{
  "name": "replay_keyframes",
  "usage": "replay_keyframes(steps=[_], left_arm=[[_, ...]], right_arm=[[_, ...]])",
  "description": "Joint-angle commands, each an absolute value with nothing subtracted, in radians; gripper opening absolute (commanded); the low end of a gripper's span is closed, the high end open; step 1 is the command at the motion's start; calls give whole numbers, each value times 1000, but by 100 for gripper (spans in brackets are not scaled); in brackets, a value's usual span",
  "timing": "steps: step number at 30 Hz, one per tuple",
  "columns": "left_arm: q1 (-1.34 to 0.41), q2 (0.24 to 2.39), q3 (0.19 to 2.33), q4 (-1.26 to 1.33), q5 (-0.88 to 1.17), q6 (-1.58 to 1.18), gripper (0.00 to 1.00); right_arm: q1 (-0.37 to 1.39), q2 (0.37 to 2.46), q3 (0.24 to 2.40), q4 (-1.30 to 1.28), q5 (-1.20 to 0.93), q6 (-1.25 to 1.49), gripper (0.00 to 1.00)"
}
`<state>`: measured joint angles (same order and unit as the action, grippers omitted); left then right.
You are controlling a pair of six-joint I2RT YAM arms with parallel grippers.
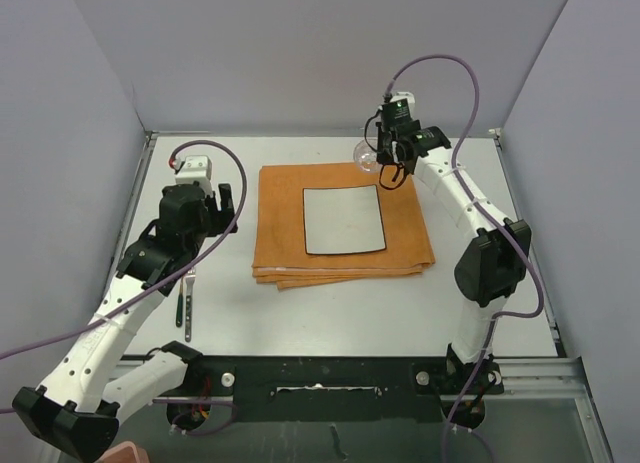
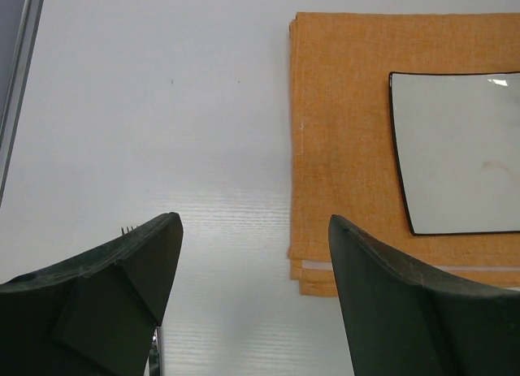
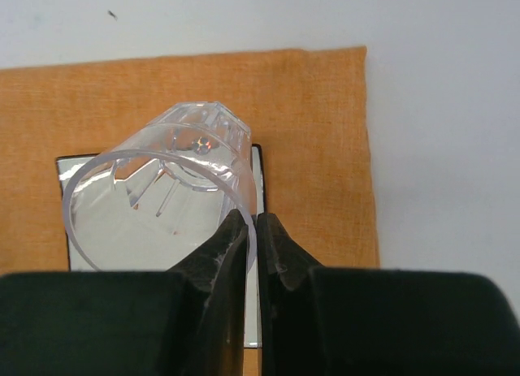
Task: Set the dinner table for one person
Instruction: Place the cup on the napkin.
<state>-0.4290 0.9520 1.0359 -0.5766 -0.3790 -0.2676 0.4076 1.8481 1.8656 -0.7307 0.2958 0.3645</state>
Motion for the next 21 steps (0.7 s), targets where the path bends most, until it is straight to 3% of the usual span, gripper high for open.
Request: replay_keyframes(steps=[1,21], left_arm=[[-432,921,1028,-514,-351,-287,71],[-433,964,996,-462,-330,-261,71]], right_arm=[[336,1850,1945,-719,325,424,0],[251,1908,1902,-667,340,388,0]])
